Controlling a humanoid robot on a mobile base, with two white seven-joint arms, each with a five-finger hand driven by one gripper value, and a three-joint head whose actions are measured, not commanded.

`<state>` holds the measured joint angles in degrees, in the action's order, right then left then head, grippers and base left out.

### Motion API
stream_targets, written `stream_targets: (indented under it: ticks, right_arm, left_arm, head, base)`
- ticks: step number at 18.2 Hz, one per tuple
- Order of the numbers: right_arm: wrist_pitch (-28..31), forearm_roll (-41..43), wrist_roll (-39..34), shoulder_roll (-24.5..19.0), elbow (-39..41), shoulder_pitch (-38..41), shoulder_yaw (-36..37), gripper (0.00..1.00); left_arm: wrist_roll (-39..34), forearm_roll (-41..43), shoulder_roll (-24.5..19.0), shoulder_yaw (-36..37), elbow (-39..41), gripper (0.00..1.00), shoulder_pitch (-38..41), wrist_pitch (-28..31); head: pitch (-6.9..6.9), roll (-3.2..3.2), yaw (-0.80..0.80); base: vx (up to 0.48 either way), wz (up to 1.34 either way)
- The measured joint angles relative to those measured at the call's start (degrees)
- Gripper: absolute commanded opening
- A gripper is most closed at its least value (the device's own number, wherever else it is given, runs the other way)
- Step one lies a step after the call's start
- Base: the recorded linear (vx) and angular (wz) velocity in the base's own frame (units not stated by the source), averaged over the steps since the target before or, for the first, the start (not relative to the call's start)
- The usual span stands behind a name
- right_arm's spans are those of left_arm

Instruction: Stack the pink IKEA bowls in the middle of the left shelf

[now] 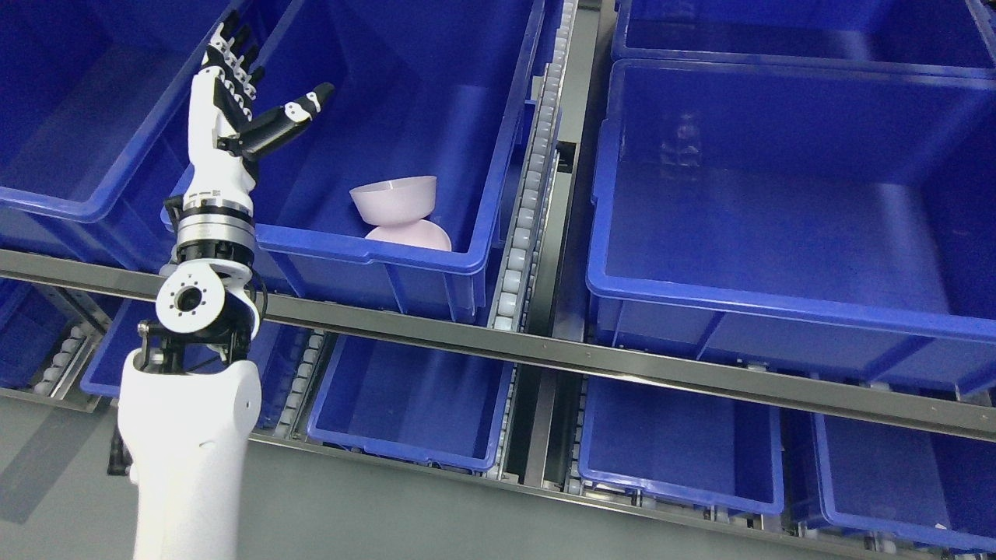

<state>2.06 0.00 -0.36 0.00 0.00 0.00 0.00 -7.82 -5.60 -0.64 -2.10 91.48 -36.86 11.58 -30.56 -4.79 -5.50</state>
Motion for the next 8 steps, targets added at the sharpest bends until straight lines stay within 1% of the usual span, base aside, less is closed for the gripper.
stream_targets:
  ticks: [8]
  right_arm:
    - [0.0,0.0,0.0,0.0,0.0,0.0,0.0,1.0]
  left_arm:
    - [0.2,-1.1,0.4,1.5,1.8,1.0,0.9,0.1]
  head:
    - [0.0,0.0,0.0]
  base:
    - [0.0,0.0]
